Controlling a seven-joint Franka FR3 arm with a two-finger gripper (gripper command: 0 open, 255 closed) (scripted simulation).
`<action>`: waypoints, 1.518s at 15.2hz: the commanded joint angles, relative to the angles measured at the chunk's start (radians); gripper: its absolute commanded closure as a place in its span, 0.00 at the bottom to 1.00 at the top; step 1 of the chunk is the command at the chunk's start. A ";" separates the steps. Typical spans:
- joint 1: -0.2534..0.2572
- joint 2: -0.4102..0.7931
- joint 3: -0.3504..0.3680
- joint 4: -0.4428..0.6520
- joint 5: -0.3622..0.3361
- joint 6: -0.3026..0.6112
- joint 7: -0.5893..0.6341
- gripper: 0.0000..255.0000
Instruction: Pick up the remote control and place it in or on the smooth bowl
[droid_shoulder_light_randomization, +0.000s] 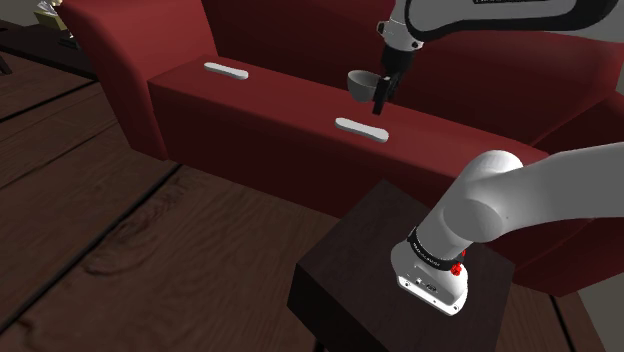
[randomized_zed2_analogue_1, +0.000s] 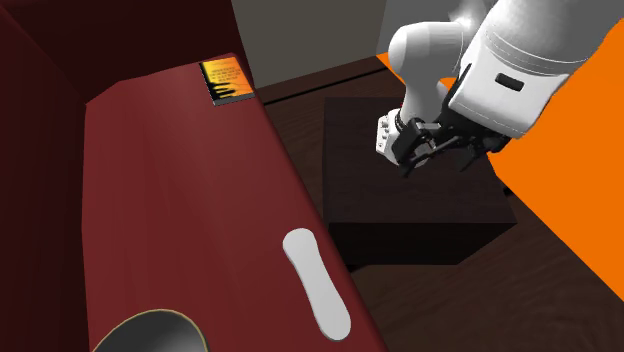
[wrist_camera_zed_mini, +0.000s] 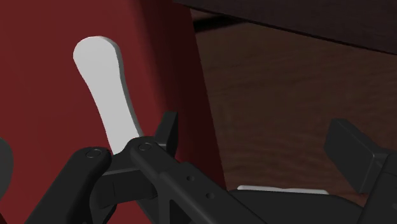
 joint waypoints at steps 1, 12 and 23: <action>-0.006 0.034 -0.040 -0.022 -0.025 0.070 -0.044 0.00; 0.014 0.396 -0.283 0.021 -0.051 0.455 -0.324 0.00; 0.057 0.765 -0.400 0.140 0.207 0.701 -0.650 0.00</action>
